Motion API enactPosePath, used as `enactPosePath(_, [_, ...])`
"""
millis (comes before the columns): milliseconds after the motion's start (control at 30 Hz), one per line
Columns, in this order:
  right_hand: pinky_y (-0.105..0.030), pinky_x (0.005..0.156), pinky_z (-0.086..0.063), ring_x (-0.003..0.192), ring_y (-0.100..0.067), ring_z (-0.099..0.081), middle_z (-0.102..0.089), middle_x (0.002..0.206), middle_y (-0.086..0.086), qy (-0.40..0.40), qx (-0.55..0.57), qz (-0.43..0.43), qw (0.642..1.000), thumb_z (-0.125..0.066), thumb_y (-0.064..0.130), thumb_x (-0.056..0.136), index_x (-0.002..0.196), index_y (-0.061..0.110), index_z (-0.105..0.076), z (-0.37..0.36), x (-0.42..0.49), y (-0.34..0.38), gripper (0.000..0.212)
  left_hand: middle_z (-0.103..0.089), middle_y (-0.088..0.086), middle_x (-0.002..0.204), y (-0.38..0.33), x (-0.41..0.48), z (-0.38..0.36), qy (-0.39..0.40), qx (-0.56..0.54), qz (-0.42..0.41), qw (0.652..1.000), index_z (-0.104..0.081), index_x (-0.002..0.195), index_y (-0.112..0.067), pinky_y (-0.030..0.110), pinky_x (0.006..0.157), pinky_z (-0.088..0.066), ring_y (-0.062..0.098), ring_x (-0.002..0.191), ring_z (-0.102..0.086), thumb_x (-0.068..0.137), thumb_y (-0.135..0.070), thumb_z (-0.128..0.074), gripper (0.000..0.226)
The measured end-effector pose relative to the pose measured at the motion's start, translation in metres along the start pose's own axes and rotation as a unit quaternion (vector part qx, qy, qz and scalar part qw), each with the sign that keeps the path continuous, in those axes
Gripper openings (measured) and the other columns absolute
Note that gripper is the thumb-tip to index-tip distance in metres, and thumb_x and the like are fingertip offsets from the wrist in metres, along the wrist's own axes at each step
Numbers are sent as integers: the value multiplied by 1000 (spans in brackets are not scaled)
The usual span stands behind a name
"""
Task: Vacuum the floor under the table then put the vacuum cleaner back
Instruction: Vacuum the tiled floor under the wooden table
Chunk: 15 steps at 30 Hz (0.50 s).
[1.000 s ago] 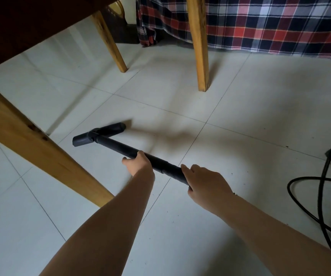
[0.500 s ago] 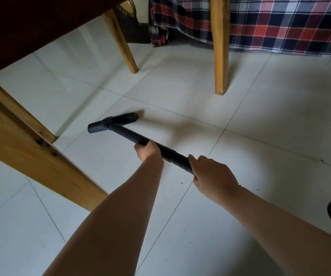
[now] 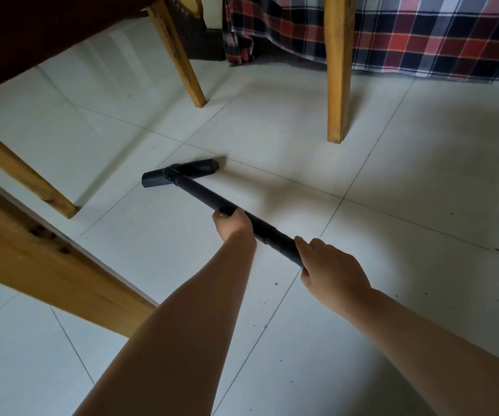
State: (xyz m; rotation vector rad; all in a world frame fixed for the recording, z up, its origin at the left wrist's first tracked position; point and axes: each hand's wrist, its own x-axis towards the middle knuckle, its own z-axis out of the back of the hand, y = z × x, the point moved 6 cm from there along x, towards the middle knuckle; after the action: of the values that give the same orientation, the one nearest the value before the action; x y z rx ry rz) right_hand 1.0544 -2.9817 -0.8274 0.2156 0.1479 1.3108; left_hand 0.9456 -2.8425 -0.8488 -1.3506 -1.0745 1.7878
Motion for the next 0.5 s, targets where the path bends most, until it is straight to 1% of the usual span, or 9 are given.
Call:
enactPosePath(67, [-20,42,-8,62,-18,-34,-52,82,-4,-18,-11,14,1000,-61,16,81,126,10,-49,-5,-10,-3,47,-55,8,126,6,-9,4,-3,-7,2,1000,-39,138,-14,30,91,-41,27,115,-53,92,-5,-47,47])
enactPosePath(100, [-18,41,-1,54,-16,-30,-51,69,-2,-11,-19,20,1000,-74,16,66,111,9,-60,-5,-16,-2,48,-55,8,125,10,-13,6,-3,-10,3,1000,-39,138,-15,31,91,-41,27,114,-53,92,-6,-48,48])
enactPosePath(167, [-14,44,8,44,-13,-19,-47,51,1,-24,-16,46,999,-85,13,36,85,9,-68,-4,-26,0,52,-55,8,125,16,-22,11,-3,-16,5,1000,-38,138,-16,31,92,-41,27,113,-53,92,-7,-48,48])
enactPosePath(200, [-14,44,9,44,-13,-18,-46,49,1,-40,-14,52,998,-86,13,32,82,9,-68,-4,-30,-1,53,-55,8,125,19,-26,14,-3,-19,7,1000,-38,139,-16,31,91,-40,26,111,-53,92,-7,-48,48])
enactPosePath(233, [-13,44,8,44,-13,-19,-47,51,1,-29,-14,52,998,-86,12,34,84,9,-68,-3,-36,-1,53,-55,7,125,21,-31,16,-3,-24,9,1000,-38,139,-15,30,90,-40,24,107,-53,92,-7,-48,48])
enactPosePath(300, [-18,40,-1,51,-16,-28,-51,65,-3,15,-17,37,999,-78,14,60,106,9,-64,-1,-47,-3,49,-55,6,121,26,-41,20,-4,-30,16,999,-38,138,-15,29,86,-39,21,98,-50,93,-8,-49,48])
enactPosePath(367, [-21,42,-11,67,-19,-38,-44,85,-2,-3,-6,23,1000,-54,17,87,131,13,-43,3,-58,-7,46,-55,5,113,30,-52,25,-6,-26,21,999,-38,138,-15,29,83,-38,20,93,-48,93,-9,-49,47])
enactPosePath(433, [-22,44,-14,76,-21,-43,-43,94,-1,-4,-4,20,1000,-43,19,93,139,15,-31,9,-66,-6,47,-56,7,116,33,-60,28,-3,-19,24,1000,-36,140,-16,29,82,-39,22,93,-50,94,-12,-50,48])
enactPosePath(500, [-22,44,-14,76,-20,-43,-47,100,-1,-1,-21,20,1000,-41,19,94,140,16,-29,17,-73,-5,48,-56,9,125,35,-70,30,7,-11,30,999,-33,143,-19,30,82,-39,25,99,-53,94,-16,-49,51])
